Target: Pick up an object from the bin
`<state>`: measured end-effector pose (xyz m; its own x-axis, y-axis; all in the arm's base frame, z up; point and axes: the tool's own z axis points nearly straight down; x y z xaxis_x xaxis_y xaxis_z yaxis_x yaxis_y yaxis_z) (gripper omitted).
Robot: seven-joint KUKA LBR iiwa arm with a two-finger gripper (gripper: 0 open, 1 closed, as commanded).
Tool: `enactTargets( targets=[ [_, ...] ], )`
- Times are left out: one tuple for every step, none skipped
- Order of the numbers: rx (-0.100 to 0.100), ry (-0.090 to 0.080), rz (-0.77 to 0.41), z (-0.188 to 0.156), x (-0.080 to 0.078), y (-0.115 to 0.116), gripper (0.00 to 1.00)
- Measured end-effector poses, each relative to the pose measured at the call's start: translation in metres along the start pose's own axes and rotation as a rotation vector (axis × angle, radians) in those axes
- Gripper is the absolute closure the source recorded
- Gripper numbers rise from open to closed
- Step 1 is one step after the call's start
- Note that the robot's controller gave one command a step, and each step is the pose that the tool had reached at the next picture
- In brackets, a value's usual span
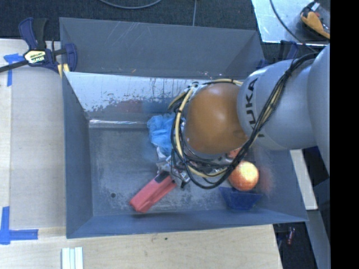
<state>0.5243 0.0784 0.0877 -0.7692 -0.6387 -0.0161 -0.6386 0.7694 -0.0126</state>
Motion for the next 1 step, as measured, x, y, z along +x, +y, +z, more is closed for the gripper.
enactTargets(
  targets=[
    [-0.002, 0.003, 0.001, -0.0149, 0.0000, -0.0008, 1.00]
  ],
)
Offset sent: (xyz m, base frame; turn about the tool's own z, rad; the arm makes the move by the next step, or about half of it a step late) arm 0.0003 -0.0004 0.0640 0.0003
